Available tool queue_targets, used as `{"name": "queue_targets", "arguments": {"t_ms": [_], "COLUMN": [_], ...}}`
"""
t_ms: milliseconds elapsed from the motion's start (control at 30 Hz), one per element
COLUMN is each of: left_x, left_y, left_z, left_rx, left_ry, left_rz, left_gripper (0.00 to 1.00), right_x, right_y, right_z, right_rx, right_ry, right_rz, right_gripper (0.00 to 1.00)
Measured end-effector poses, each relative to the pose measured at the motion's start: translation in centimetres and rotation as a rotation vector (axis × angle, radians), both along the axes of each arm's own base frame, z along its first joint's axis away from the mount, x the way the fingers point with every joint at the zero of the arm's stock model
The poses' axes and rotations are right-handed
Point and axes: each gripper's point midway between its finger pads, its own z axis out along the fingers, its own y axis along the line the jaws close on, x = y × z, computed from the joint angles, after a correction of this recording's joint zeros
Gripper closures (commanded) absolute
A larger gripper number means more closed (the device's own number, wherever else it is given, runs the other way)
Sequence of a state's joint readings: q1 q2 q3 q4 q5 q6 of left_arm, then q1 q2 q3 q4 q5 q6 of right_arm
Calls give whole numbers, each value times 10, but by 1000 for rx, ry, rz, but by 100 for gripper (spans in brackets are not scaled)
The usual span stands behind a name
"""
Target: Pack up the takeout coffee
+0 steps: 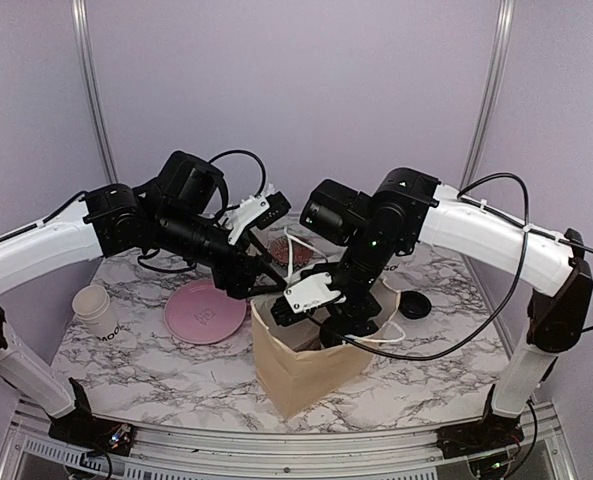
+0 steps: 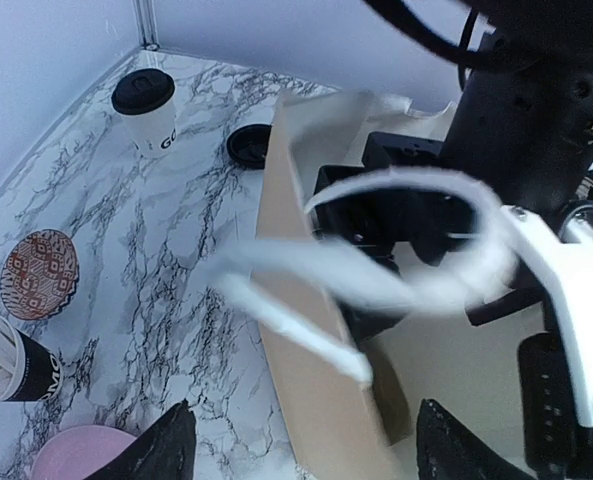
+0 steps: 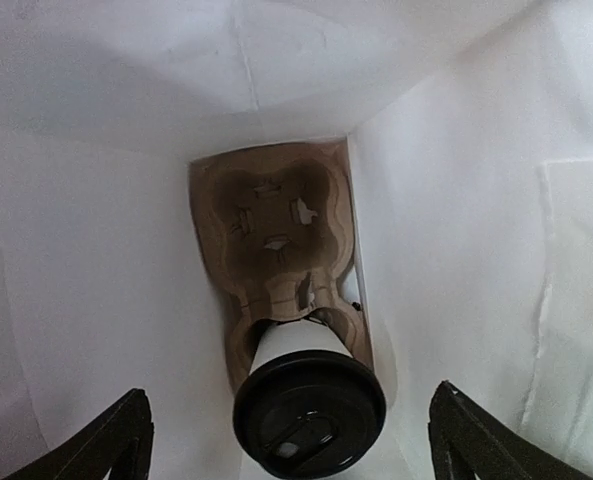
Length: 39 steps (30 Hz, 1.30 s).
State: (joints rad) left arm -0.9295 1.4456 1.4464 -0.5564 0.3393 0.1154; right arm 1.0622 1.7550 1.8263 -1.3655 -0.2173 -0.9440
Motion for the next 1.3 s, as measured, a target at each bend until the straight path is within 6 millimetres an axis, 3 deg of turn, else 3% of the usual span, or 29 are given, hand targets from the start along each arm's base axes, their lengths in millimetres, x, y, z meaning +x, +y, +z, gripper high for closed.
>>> {"name": "queue_targets", "arguments": {"t_ms": [200, 367, 533, 667, 800, 900, 1000, 1133, 1200, 1300], "left_x": [14, 17, 19, 24, 28, 29, 30, 21, 4, -30], "left_y": [-14, -16, -21, -31, -38, -40, -41, -45, -52, -60], "left_z": [-30, -23, -13, -20, -36, -36, -30, -25, -23, -20], "left_rx": [80, 74, 57, 63, 94, 100, 105, 138, 148, 164], "left_ry": [16, 9, 2, 26, 57, 59, 34, -50, -90, -159], "left_rz": [28, 35, 34, 29, 21, 20, 28, 35, 5, -56], "left_gripper": [35, 55, 70, 85, 100, 100, 100, 100, 100, 100], "right_x": [-3, -4, 0, -5, -9, -3, 21, 87, 109, 129], "right_y": [-3, -4, 5, -1, -13, -22, -42, -99, -128, -161], "right_z": [-5, 6, 60, 106, 131, 146, 159, 182, 176, 144], "right_rx": [-12, 18, 164, 287, 343, 371, 393, 434, 422, 371], "right_ry": [12, -6, -97, -171, -222, -268, -318, -460, -496, -484], "right_rz": [10, 33, 71, 98, 103, 81, -5, -262, -373, -506], "right_gripper": [10, 8, 5, 5, 5, 5, 5, 5, 5, 5]}}
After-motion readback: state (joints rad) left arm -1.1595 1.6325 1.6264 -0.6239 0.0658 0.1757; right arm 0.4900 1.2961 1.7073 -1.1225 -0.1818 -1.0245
